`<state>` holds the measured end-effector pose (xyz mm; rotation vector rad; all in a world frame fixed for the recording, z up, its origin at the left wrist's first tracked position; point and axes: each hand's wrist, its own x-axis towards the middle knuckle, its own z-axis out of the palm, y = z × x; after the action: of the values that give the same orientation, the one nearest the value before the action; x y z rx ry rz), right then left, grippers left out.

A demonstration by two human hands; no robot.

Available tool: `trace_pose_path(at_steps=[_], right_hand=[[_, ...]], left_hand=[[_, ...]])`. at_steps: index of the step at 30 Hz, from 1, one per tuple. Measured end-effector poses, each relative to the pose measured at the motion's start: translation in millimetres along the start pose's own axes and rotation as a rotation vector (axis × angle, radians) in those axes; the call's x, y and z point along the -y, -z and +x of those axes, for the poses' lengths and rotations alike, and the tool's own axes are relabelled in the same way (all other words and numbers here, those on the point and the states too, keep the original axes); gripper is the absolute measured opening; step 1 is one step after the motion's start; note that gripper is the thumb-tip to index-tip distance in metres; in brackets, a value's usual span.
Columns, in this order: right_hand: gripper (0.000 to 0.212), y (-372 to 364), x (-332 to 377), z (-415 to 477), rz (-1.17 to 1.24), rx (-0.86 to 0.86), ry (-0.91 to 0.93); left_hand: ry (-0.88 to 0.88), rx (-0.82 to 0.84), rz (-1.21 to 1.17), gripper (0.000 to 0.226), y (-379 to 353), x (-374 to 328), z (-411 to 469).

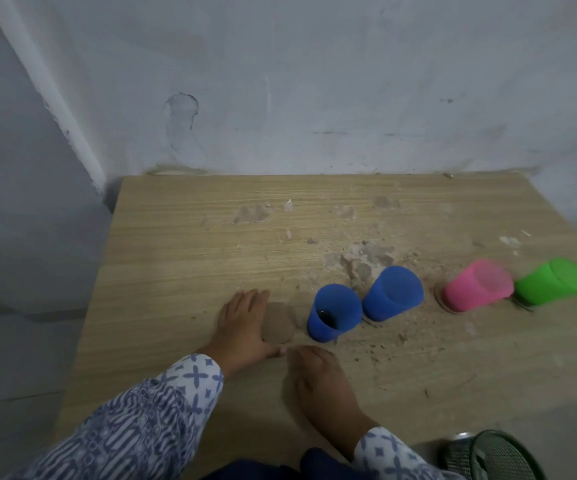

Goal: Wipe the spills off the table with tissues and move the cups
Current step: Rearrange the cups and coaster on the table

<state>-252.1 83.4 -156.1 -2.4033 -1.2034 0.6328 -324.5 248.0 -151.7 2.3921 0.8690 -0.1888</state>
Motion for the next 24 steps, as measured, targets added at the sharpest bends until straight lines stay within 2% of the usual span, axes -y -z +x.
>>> trace_pose_path(at_steps=[3,7,8,11,12,17,24], right_hand=[[0.054,11.4,-20.5,-11.5,0.043,-0.074,-0.071],[0.022,39.5,-26.4,-12.4,0.239,-0.171,-0.324],[0.022,42.7,-27.2,-9.8,0.270,-0.193,-0.348],[0.050,45.6,-30.0,-1.3,0.346,-0.257,-0.335],[0.052,46.8,-28.8,2.4,0.385,-0.264,-0.330],[0.052,52.6,-28.3,12.9,0.471,-0.281,-0.226],[0.047,48.5,-26.8,17.8,0.438,-0.281,-0.188]], left_hand=[[-0.090,0.007,-0.142,0.116,2.9,-18.0,-2.4],[-0.170,0.067,-0.431,0.118,5.7,-41.5,0.5],[-0.174,0.076,-0.468,0.119,4.4,-45.9,2.1],[-0.176,0.076,-0.533,0.117,-2.2,-57.2,6.8],[-0.175,0.075,-0.562,0.115,-3.7,-59.6,7.7],[-0.183,0.078,-0.676,0.082,-9.2,-68.4,8.0],[-0.180,0.028,-0.705,0.078,-11.6,-67.4,7.1]])
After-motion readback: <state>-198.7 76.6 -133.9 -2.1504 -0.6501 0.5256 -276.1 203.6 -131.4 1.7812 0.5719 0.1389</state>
